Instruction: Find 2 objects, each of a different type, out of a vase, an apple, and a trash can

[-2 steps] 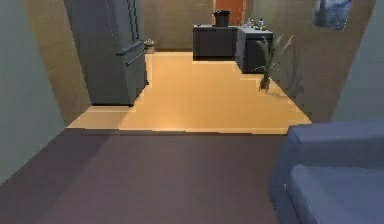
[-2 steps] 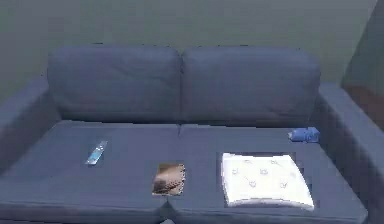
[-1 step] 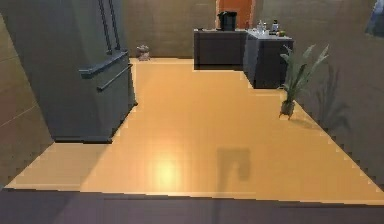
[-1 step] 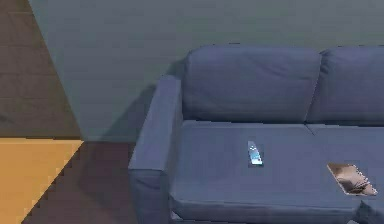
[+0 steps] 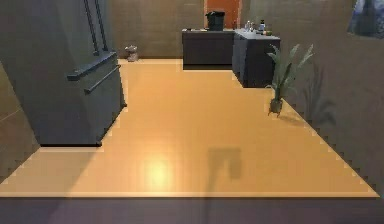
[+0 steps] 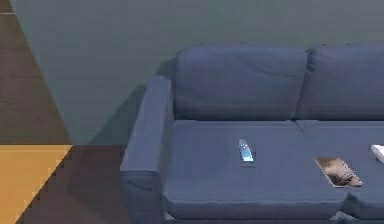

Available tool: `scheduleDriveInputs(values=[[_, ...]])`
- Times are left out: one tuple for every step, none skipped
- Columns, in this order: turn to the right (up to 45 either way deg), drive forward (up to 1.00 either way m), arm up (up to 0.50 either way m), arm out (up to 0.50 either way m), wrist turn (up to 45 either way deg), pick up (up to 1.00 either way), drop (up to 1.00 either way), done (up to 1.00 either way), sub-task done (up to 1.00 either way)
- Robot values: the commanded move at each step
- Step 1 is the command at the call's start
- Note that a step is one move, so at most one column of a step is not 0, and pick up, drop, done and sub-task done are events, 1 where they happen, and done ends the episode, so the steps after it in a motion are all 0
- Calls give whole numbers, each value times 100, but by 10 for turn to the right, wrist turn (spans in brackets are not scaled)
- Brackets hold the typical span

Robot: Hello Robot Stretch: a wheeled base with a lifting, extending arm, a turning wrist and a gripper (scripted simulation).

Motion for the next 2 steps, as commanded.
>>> scheduleDriveInputs(values=[[0, 45, 0, 0, 0, 0, 0, 0, 0], [60, 0, 0, 0, 0, 0, 0, 0, 0]])
